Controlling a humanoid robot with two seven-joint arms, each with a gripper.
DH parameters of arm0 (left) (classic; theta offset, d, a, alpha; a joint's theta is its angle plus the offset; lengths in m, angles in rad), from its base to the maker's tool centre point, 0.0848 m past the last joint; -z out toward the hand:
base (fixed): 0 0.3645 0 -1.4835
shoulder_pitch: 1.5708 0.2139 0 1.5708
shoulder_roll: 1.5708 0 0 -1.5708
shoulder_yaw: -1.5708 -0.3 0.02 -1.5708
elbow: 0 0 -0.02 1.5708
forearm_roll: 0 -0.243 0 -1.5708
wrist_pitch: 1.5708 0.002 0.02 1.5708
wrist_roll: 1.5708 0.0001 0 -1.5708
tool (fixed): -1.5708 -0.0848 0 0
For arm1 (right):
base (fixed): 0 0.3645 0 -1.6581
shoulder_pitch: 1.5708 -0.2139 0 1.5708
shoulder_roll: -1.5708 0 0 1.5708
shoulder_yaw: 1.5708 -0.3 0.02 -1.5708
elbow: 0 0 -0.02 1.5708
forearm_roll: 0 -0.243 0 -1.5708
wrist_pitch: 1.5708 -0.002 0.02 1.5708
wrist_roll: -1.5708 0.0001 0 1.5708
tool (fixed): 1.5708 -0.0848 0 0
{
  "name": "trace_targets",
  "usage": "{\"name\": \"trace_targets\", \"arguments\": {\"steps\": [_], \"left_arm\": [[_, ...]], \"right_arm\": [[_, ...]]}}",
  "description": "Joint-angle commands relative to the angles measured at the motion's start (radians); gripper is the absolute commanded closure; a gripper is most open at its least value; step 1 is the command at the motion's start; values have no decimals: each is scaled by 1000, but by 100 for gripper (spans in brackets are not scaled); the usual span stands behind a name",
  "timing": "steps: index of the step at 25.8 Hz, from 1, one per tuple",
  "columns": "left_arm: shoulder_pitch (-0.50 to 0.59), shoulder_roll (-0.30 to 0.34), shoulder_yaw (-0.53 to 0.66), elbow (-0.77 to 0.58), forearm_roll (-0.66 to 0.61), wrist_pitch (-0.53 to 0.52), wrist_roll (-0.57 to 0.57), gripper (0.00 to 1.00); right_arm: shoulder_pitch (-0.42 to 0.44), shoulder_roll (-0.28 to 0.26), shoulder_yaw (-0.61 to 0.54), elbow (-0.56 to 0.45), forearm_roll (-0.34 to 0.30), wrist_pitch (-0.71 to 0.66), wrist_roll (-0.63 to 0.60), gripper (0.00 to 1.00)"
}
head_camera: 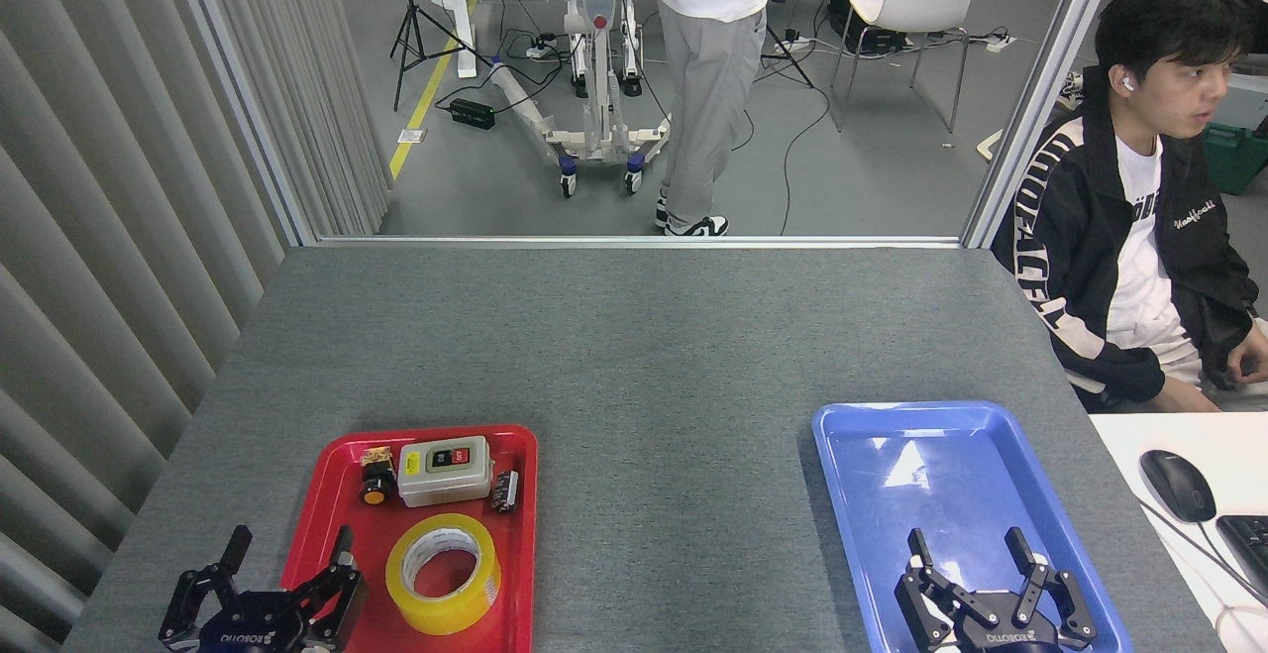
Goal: Place and move tape with both arms
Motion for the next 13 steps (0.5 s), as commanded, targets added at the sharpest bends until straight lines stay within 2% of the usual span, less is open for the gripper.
{"name": "trace_targets", "arguments": {"steps": [1, 4, 13], "left_arm": [[0, -3, -3, 1, 6, -9, 10, 0], [-1, -3, 5, -8, 17, 4, -25, 0], [-1, -5, 2, -7, 22, -12, -14, 0]], "right_arm": [[1, -5, 0, -11, -2, 3, 5, 0], [1, -7, 0, -17, -2, 1, 3, 0], [1, -4, 0, -23, -2, 0, 3, 0]]}}
